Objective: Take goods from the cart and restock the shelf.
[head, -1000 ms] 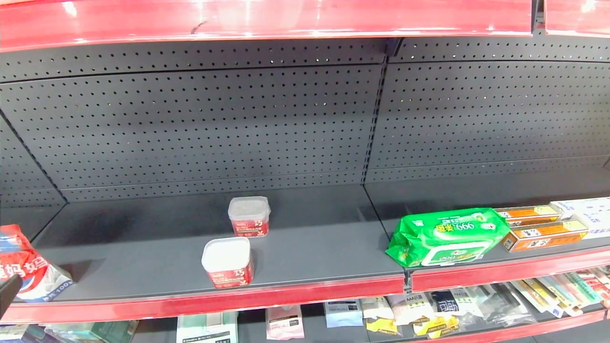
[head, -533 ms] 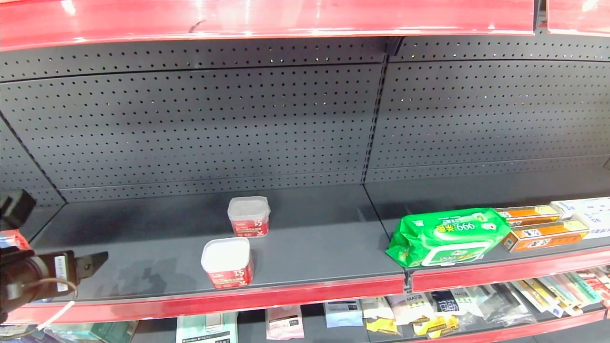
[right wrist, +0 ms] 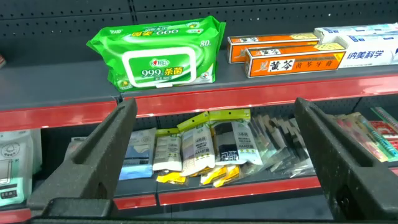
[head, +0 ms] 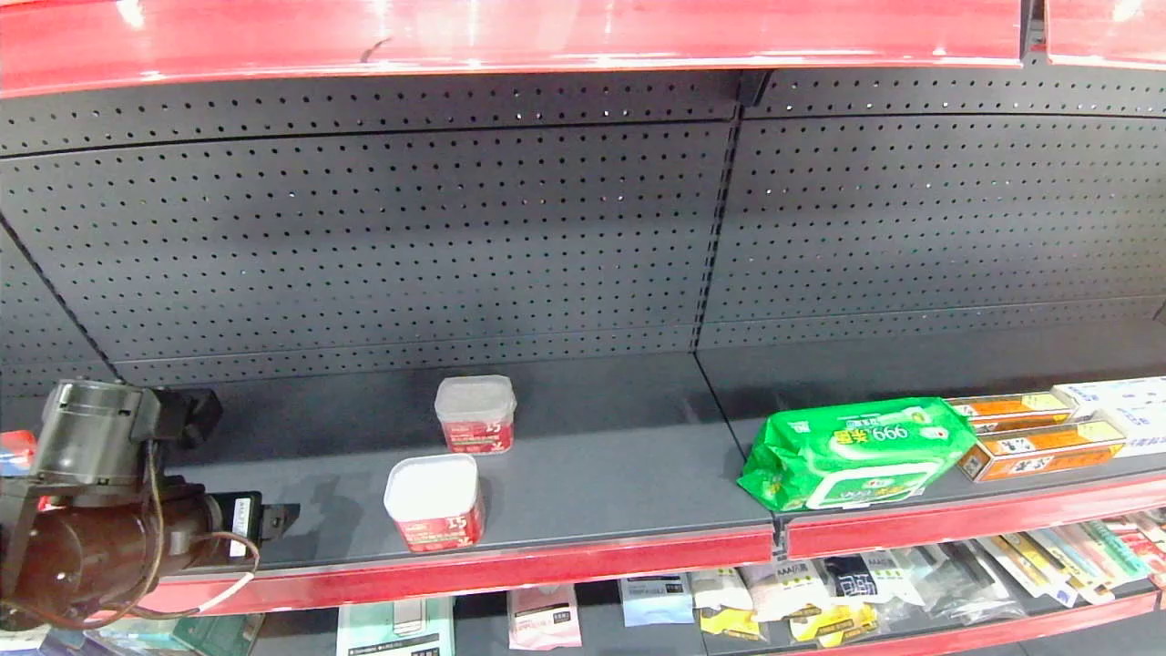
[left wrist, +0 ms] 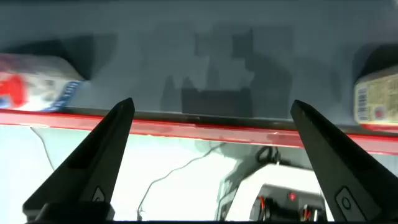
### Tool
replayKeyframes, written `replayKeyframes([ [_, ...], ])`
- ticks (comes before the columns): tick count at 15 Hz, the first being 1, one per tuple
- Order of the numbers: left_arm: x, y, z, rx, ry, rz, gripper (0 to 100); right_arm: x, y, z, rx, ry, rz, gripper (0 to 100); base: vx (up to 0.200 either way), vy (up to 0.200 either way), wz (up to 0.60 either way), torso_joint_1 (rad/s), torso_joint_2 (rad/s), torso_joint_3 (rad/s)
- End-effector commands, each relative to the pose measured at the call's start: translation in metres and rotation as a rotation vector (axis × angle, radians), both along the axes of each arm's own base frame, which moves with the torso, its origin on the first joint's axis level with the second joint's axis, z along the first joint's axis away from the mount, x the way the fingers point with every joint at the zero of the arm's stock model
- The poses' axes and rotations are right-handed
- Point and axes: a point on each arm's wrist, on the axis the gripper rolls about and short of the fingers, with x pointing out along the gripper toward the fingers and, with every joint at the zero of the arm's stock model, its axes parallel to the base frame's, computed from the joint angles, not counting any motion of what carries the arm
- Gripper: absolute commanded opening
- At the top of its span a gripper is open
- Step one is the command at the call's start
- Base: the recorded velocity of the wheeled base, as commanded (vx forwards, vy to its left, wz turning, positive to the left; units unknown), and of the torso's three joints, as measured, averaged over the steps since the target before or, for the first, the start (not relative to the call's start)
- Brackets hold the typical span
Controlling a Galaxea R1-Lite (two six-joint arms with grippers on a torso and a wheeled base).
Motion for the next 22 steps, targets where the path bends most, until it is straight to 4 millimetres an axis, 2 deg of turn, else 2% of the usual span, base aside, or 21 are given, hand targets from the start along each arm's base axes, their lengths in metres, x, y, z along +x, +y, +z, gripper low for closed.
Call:
replayKeyframes([
  [1, 0.01, -0.003, -0.017, 0.006, 0.065, -0.006, 100, 0.0, 0.0, 0.0, 0.0, 0.001, -0.002, 100, 0.0, 0.0, 0.0, 0.0, 0.0, 0.0],
  [4, 0.024, -0.007, -0.029, 0.004, 0.053, -0.017, 100, 0.0, 0.0, 0.0, 0.0, 0.001, 0.0, 100, 0.0, 0.0, 0.0, 0.0, 0.0, 0.0],
  [10, 0.036, -0.022, -0.04, 0.003, 0.037, -0.074, 100, 0.0, 0.0, 0.0, 0.0, 0.001, 0.0, 100, 0.0, 0.0, 0.0, 0.0, 0.0, 0.0],
  [14, 0.039, -0.035, -0.042, 0.003, 0.03, -0.12, 100, 0.0, 0.0, 0.0, 0.0, 0.001, 0.0, 100, 0.0, 0.0, 0.0, 0.0, 0.0, 0.0],
  [22, 0.048, -0.046, -0.042, -0.001, 0.006, -0.155, 100, 0.0, 0.0, 0.0, 0.0, 0.001, 0.0, 100, 0.0, 0.0, 0.0, 0.0, 0.0, 0.0],
])
